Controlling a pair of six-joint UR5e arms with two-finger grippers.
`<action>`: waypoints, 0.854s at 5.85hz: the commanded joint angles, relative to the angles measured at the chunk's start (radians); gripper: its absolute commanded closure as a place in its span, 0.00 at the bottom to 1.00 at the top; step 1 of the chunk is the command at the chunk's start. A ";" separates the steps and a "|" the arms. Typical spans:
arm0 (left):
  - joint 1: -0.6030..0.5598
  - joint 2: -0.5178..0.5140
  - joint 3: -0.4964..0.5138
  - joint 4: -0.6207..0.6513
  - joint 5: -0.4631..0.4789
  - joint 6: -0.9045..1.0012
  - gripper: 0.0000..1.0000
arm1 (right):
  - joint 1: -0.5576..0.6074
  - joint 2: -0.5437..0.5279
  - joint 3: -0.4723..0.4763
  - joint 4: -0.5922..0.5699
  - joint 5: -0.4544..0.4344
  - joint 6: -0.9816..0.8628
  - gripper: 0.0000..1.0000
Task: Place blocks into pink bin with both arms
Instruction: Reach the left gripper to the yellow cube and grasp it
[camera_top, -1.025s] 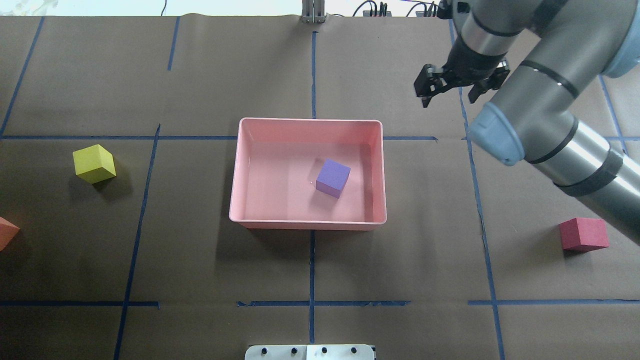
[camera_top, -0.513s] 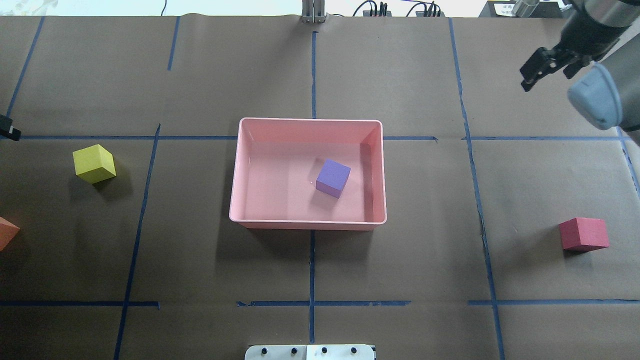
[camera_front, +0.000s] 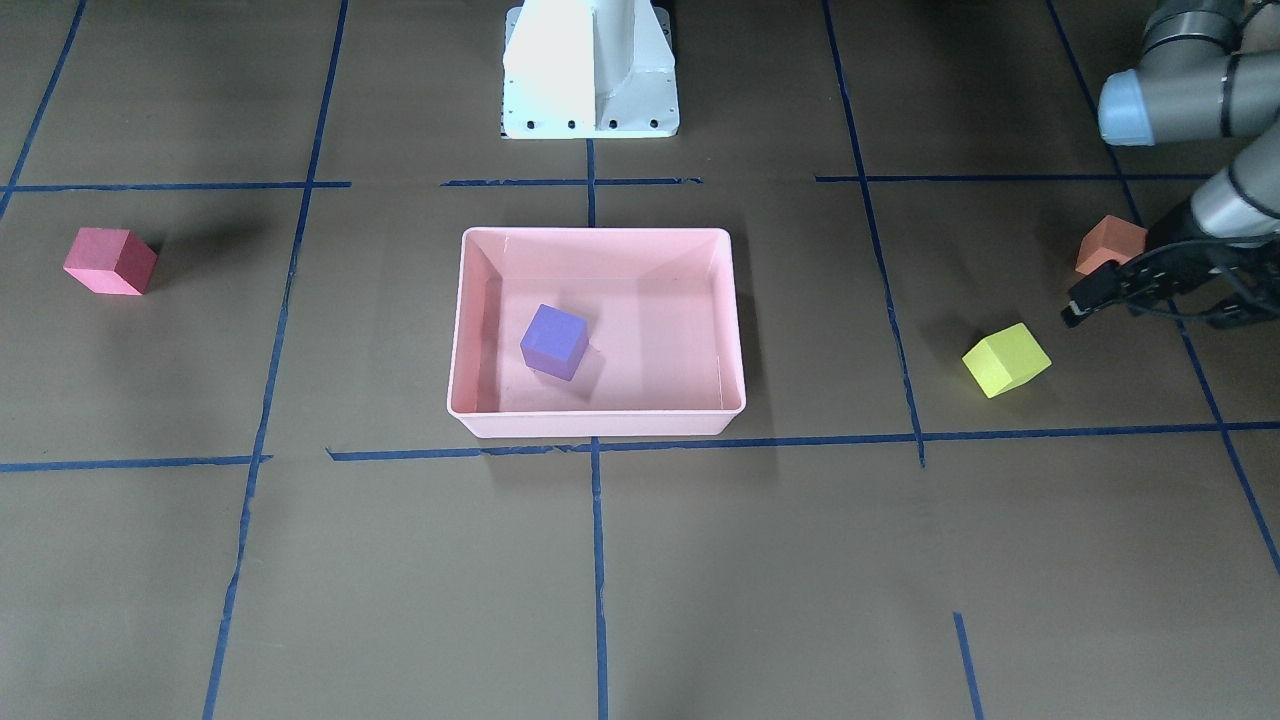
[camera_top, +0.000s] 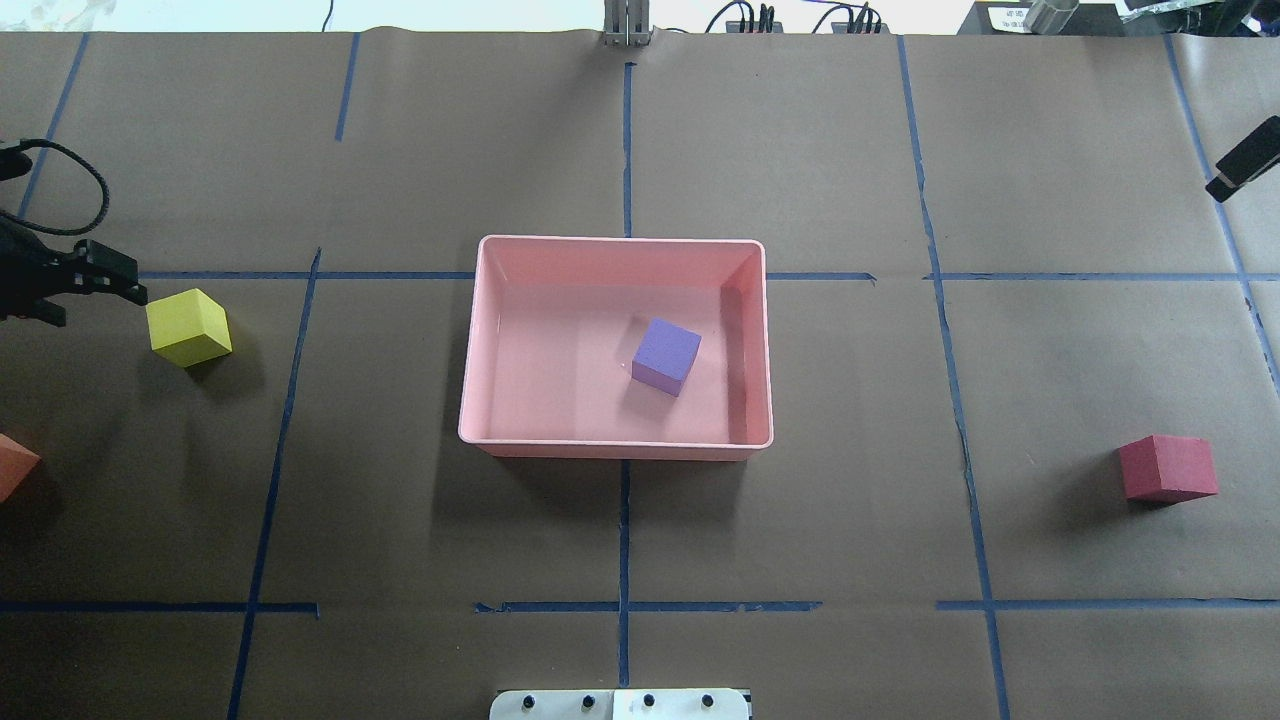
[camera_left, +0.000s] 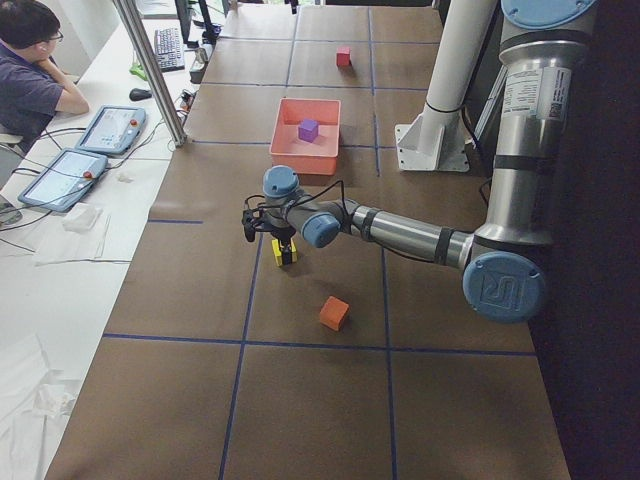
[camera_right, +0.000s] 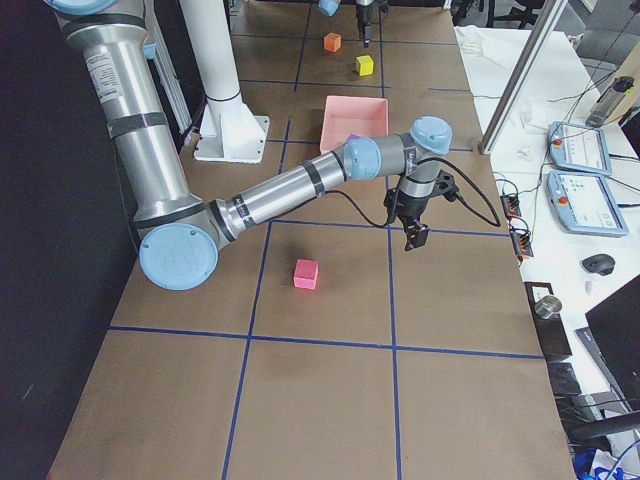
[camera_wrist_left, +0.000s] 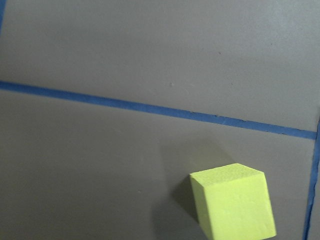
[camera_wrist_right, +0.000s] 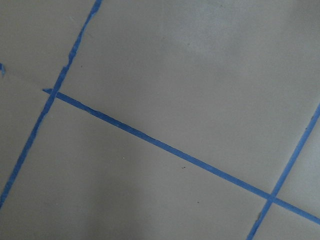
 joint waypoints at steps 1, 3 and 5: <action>0.065 -0.048 0.039 -0.011 0.038 -0.076 0.00 | 0.018 -0.024 -0.002 0.003 -0.001 -0.047 0.00; 0.065 -0.068 0.099 -0.011 0.039 -0.068 0.00 | 0.018 -0.036 0.000 0.005 -0.001 -0.047 0.00; 0.114 -0.075 0.136 -0.012 0.083 -0.068 0.00 | 0.018 -0.039 -0.002 0.005 -0.002 -0.047 0.00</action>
